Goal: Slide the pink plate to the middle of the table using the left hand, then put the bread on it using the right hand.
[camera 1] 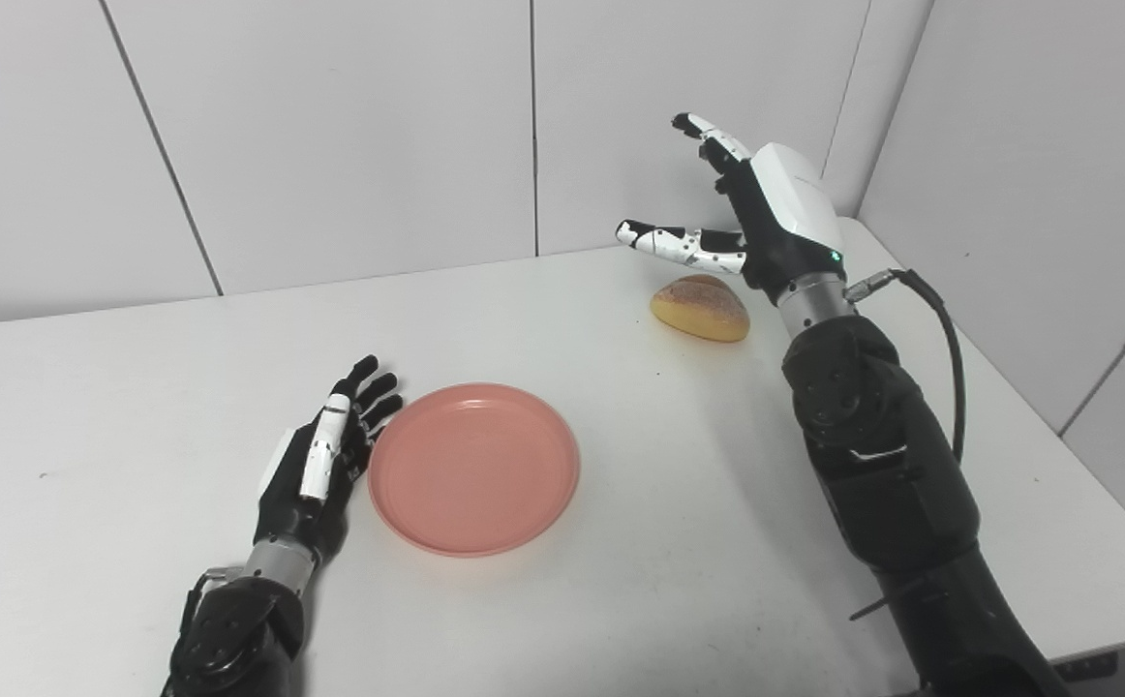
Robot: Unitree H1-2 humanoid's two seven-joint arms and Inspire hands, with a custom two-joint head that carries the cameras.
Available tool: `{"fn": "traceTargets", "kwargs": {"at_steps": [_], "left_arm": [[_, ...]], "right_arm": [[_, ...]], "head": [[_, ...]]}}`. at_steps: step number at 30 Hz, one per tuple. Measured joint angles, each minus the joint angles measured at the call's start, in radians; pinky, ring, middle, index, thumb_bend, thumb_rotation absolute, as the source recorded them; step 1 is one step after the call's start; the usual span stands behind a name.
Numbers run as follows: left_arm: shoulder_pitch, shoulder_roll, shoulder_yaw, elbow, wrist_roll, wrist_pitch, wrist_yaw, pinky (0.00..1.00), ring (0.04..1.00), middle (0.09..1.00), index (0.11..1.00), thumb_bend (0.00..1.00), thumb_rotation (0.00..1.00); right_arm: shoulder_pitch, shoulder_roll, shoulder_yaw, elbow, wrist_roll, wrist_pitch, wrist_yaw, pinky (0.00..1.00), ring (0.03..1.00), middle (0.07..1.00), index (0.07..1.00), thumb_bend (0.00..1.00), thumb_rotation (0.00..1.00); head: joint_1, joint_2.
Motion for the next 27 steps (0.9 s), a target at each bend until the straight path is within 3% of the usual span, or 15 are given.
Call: {"fn": "traceTargets", "kwargs": {"at_steps": [5,11,19,27], "left_arm": [[0.002,0.0,-0.001,-0.008,0.0,0.005,0.0,0.89,0.896,0.911,0.913,0.33,1.0],[0.003,0.0,-0.001,-0.01,0.0,0.006,0.0,0.89,0.895,0.908,0.911,0.34,1.0],[0.006,0.001,-0.001,-0.016,0.0,0.01,0.0,0.88,0.891,0.906,0.907,0.35,1.0],[0.008,0.0,0.001,-0.04,-0.003,0.045,0.001,0.88,0.889,0.905,0.903,0.33,1.0]], "right_arm": [[-0.042,-0.044,0.032,0.047,-0.034,0.088,0.074,0.78,0.904,0.955,0.956,0.86,0.6],[-0.083,-0.095,0.076,0.146,-0.037,0.102,0.145,0.83,0.94,0.977,0.971,0.89,0.56],[-0.124,-0.103,0.115,0.286,-0.039,0.125,0.162,0.82,0.937,0.983,0.973,0.9,0.53],[-0.137,-0.104,0.138,0.357,-0.039,0.15,0.162,0.84,0.942,0.975,0.963,0.93,0.55]], "head": [[0.003,0.006],[0.003,0.018],[0.002,0.034],[0.003,0.045]]}}
